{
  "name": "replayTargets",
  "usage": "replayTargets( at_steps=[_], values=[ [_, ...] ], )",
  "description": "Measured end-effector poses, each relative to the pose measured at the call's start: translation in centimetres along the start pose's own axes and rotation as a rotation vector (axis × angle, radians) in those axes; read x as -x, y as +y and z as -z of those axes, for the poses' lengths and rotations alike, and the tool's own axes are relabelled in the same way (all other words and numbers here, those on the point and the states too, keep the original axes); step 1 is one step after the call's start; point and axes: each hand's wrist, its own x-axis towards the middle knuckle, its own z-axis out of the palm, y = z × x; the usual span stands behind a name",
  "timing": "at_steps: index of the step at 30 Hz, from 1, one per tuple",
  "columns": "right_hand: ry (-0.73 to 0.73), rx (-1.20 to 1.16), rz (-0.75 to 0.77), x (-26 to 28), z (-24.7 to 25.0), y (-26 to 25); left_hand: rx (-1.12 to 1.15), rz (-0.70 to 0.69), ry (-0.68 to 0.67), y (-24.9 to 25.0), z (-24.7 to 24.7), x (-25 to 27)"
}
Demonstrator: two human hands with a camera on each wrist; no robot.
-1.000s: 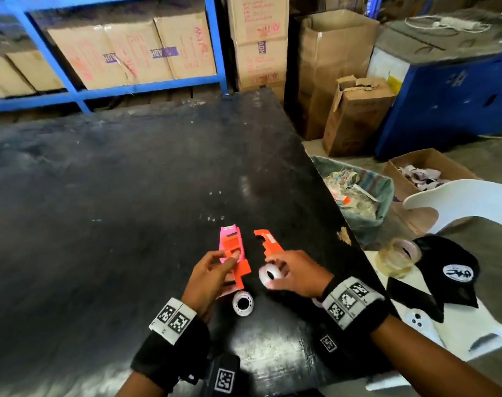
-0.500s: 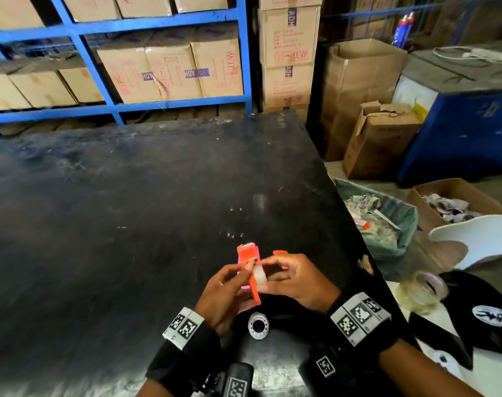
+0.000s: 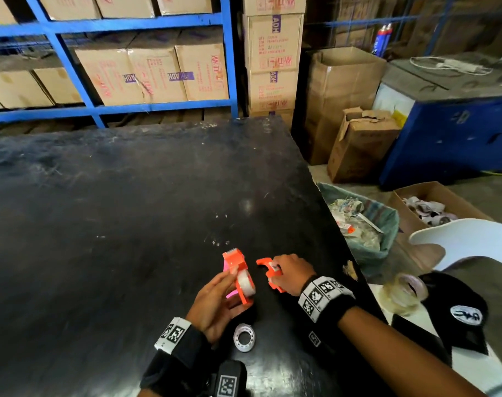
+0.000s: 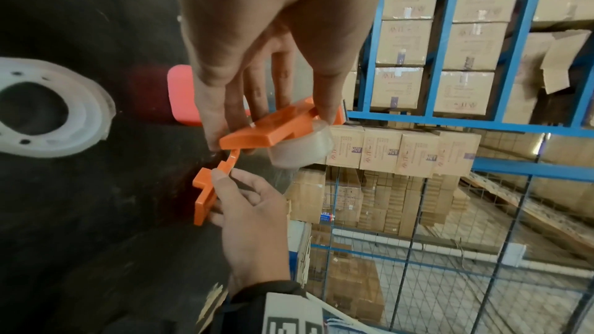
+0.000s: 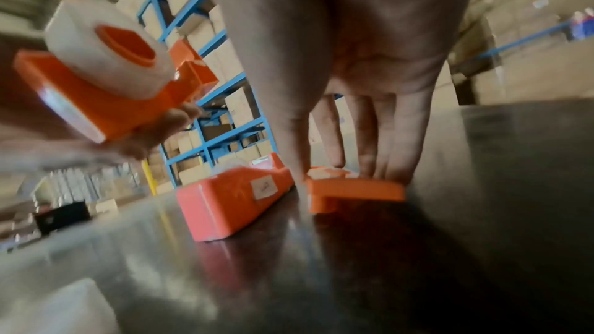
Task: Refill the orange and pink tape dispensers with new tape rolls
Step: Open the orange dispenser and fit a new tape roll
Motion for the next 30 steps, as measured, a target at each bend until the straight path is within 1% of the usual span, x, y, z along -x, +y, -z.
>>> replayTargets(
  at_steps=[2,3,5,7,8,9,11,13,15,17,20,24,27,30],
  values=[
    [0.027,-0.117,0.013,0.0,-0.2,-0.1,0.012,0.010,0.002,0.1,0.2,0.1],
    [0.040,-0.260,0.011,0.2,-0.2,-0.3,0.017,0.015,0.013,0.1,0.3,0.2],
    [0.041,-0.631,0.040,0.5,-0.3,-0.6,0.023,0.016,0.031,0.4,0.7,0.3],
    [-0.020,-0.946,0.100,1.2,0.1,-1.1,0.016,0.018,0.042,0.6,1.0,0.5],
    [-0.074,-1.057,0.134,1.8,0.3,-1.4,0.009,0.020,0.042,0.7,1.0,0.6],
    [-0.120,-1.119,0.169,2.4,0.4,-1.6,0.008,0.023,0.040,0.7,0.9,0.6],
    [-0.136,-1.123,0.224,3.0,0.2,-1.7,0.027,0.032,0.026,0.6,0.6,0.6],
    [-0.081,-1.073,0.258,3.3,-0.1,-1.5,0.038,0.039,0.002,0.5,0.4,0.4],
    [-0.040,-1.079,0.277,3.4,-0.3,-1.2,0.023,0.039,-0.022,0.4,0.2,0.4],
    [0.008,-1.079,0.307,3.7,-0.3,-0.8,-0.014,0.024,-0.068,0.5,-0.1,0.4],
    [0.097,-1.014,0.333,4.5,0.0,-0.6,-0.055,0.000,-0.116,0.8,-0.9,0.7],
    [0.198,-1.013,0.315,5.3,0.3,-0.7,-0.076,-0.056,-0.093,1.0,-2.1,0.6],
    [0.233,-1.047,0.310,5.6,0.7,-0.8,-0.055,-0.059,-0.070,1.5,-2.7,0.6],
    [0.258,-1.015,0.322,5.9,1.0,-1.1,-0.066,-0.087,-0.073,1.9,-2.8,0.7]
  ],
)
